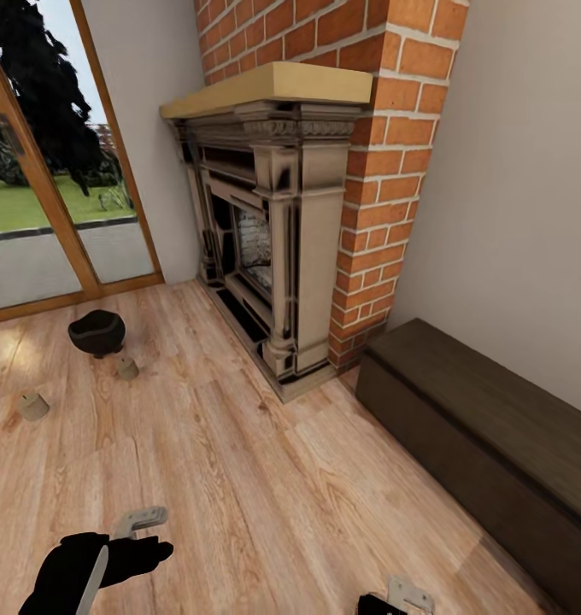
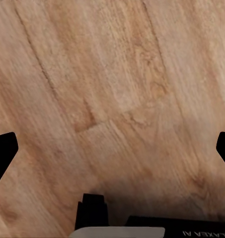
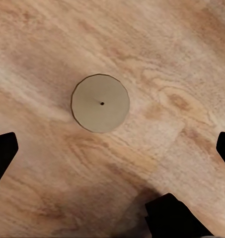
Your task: Place each of the two pumpkins and all three candles from the living room inside a cabinet in the living room (use any cabinet), then make sure every cabinet is closed, and position the cauldron so it is next to a table in the living room.
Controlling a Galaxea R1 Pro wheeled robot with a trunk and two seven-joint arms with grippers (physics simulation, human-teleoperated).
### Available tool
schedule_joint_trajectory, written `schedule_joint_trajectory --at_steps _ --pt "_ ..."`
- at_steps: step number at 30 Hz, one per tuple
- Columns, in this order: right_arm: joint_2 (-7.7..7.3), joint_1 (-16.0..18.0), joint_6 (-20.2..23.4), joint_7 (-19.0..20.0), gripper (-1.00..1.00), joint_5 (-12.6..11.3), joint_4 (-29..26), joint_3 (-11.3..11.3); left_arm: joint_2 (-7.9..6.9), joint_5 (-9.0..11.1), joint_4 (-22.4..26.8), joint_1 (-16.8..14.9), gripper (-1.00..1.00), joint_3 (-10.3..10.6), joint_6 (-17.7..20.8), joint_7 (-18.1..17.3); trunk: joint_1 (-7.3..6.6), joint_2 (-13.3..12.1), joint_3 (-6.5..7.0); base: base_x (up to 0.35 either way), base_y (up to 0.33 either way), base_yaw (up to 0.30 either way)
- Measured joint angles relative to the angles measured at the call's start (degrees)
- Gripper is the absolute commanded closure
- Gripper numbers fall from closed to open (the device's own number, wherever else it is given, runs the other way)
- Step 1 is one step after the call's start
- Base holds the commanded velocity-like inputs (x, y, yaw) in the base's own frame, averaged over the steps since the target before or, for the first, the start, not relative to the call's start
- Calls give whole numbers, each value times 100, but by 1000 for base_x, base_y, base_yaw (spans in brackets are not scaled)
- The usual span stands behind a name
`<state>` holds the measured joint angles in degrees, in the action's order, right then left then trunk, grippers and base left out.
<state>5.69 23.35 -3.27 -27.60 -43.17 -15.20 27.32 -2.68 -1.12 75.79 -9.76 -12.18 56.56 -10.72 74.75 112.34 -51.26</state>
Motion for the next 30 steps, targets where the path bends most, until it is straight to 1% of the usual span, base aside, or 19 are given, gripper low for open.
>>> schedule_joint_trajectory --at_steps 1,3,5,7,8,9,12,15,20,23,25,28,30 --pt "1 60 135 -34 -100 3 -70 3 -9 2 76 0 -100 -9 68 -7 22 40 -18 0 0 0" --pt "2 219 562 -163 -100 -5 -244 0 -27 18 213 0 -100 -30 188 -36 66 120 -54 0 0 0" --pt "3 427 1349 -474 -100 -8 -480 -8 -25 82 373 0 -100 -41 281 -133 110 201 -89 0 0 0" --pt "3 524 1814 -708 -100 -16 -644 -27 -15 111 443 0 -100 -39 317 -188 154 281 -125 0 0 0" --pt "4 545 1920 -776 -100 -19 -697 -32 -15 117 458 0 -100 -40 325 -200 176 321 -144 0 0 0" --pt "13 586 2116 -904 -100 -19 -840 -41 -28 125 455 0 -100 -44 335 -227 198 361 -161 0 0 0" --pt "32 672 2280 -1003 -100 -24 -971 -48 -45 129 464 0 -100 -49 343 -246 264 481 -215 0 0 0" --pt "39 783 2361 -1035 -100 -27 -971 -50 -52 116 470 0 -100 -47 341 -253 329 602 -269 0 0 0" --pt "31 828 2515 -1044 -100 -36 -959 -49 -49 131 472 0 -100 -31 338 -255 439 802 -359 0 0 0" --pt "-28 827 2475 -1014 -100 -56 -764 -59 -38 125 472 0 -100 -13 338 -255 505 922 -413 0 0 0" --pt "-49 828 2355 -986 -100 -72 -550 -61 -34 122 472 0 -100 -8 338 -255 549 1003 -449 0 0 0" --pt "-13 836 2310 -1005 -100 -45 -442 -60 -41 125 472 0 -100 -11 338 -255 615 1123 -503 0 0 0" --pt "-15 904 2420 -1025 -100 -30 -454 -58 -44 127 472 0 -100 -15 338 -255 659 1203 -539 0 0 0"
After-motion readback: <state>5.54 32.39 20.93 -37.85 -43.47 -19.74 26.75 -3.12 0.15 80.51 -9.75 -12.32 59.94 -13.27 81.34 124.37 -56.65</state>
